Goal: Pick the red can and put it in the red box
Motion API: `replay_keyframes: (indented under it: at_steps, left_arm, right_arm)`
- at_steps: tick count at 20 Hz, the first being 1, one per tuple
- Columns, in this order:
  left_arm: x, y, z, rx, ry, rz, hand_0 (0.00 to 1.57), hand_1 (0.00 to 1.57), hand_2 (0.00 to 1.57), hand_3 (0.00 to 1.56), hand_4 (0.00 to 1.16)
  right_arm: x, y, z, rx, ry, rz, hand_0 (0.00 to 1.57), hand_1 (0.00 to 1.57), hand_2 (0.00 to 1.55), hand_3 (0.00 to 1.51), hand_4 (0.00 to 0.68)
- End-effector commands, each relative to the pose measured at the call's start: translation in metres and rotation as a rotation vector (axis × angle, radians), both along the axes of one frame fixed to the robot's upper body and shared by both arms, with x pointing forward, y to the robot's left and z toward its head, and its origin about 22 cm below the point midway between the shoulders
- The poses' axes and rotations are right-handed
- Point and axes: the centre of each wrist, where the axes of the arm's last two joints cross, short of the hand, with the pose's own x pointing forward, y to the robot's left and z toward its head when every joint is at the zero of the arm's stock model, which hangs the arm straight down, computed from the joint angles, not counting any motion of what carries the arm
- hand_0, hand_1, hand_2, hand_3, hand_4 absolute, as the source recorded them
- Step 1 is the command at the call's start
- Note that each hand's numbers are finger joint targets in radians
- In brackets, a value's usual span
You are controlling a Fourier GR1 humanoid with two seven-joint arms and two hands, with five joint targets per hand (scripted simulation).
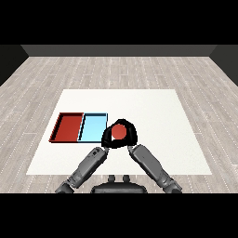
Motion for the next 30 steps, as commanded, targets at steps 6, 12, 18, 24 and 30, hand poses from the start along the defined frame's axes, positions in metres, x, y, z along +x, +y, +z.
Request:
replay_keyframes:
  at_steps: [6, 12, 18, 24, 30]
  left_arm:
    - [0.003, 0.0, 0.017, -0.02, -0.089, 0.077, 1.57, 1.57, 1.56, 1.48, 1.14]
    - [0.004, -0.001, 0.013, -0.059, -0.139, 0.073, 1.57, 1.57, 1.57, 1.51, 1.15]
    - [0.012, 0.013, 0.006, -0.019, -0.135, 0.101, 1.57, 1.57, 1.57, 1.51, 1.14]
    - [0.011, 0.0, 0.025, -0.029, -0.144, 0.113, 1.57, 1.57, 1.57, 1.5, 1.14]
    - [0.018, 0.005, 0.029, -0.003, -0.145, 0.134, 1.57, 1.57, 1.57, 1.48, 1.13]
  right_arm:
    - [0.013, 0.0, -0.011, 0.023, 0.019, 0.013, 1.49, 1.49, 1.44, 1.39, 0.637]
    - [0.003, 0.004, 0.003, -0.056, 0.084, -0.002, 0.0, 0.0, 0.0, 0.0, 0.0]
    - [-0.011, 0.007, -0.001, -0.081, 0.109, 0.013, 0.0, 0.0, 0.0, 0.0, 0.0]
    - [0.002, -0.011, 0.017, -0.065, 0.11, -0.03, 0.0, 0.0, 0.0, 0.0, 0.0]
    - [0.007, -0.007, 0.019, -0.055, 0.118, -0.023, 0.0, 0.0, 0.0, 0.0, 0.0]
